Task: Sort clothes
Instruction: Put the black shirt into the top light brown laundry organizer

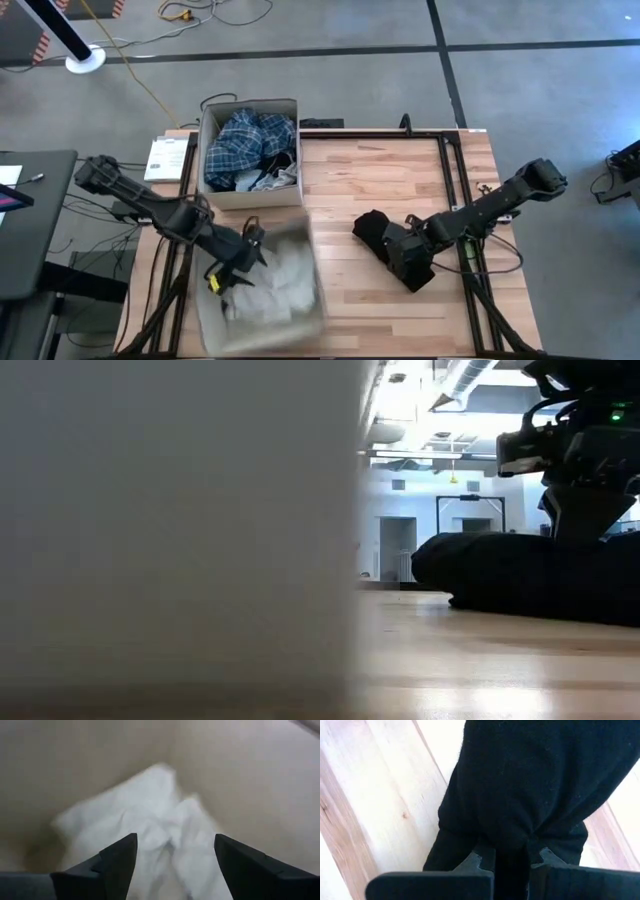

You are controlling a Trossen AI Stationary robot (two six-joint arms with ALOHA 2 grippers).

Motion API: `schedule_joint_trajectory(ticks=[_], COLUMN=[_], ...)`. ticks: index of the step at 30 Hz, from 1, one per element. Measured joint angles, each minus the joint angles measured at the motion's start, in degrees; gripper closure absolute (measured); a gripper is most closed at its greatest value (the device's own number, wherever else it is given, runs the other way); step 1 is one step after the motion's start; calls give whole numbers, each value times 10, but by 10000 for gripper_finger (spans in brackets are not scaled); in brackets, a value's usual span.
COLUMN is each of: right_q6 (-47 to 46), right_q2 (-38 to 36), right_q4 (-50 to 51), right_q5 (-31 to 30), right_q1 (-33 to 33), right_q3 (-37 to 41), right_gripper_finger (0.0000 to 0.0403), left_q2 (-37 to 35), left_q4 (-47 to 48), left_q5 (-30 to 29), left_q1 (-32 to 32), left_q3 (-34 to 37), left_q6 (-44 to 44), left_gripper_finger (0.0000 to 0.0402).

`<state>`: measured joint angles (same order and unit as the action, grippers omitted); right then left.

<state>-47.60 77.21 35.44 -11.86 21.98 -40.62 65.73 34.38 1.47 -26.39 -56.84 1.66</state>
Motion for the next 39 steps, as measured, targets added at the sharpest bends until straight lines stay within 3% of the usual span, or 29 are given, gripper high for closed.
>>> schedule_joint_trajectory(ticks=[2, 3, 5, 6, 9, 12, 16, 18, 27, 39], right_q6=[5, 7, 11, 13, 17, 19, 44, 65, 176, 299], right_q2=[0, 0, 0, 0, 0, 0, 0, 0, 0, -1], right_q4=[0, -1, -4, -6, -9, -12, -52, -75, -88, -127], right_q5=[0, 0, 0, 0, 0, 0, 0, 0, -53, -80], right_q1=[0, -2, -6, -8, -8, -8, -8, -12, -34, -85], right_q3=[0, 0, 0, 0, 0, 0, 0, -4, -88, -172], right_gripper_finger=[371, 371, 371, 371, 371, 371, 371, 371, 371, 371], left_q2=[0, 1, 4, 1, -1, 4, 4, 3, 17, 57], left_q4=[-3, -5, 6, 15, 0, -3, -32, -46, 26, 23], left_q5=[37, 9, -130, -167, -116, -182, -88, -73, -104, -88], left_q1=[10, 15, 15, 17, 30, 31, 44, 43, 60, 63], left_q3=[0, 0, 1, 1, 0, 0, 0, 0, 0, 0], left_q6=[14, 24, 31, 30, 54, 40, 63, 59, 46, 58], left_gripper_finger=[141, 142, 146, 151, 165, 181, 193, 194, 194, 194])
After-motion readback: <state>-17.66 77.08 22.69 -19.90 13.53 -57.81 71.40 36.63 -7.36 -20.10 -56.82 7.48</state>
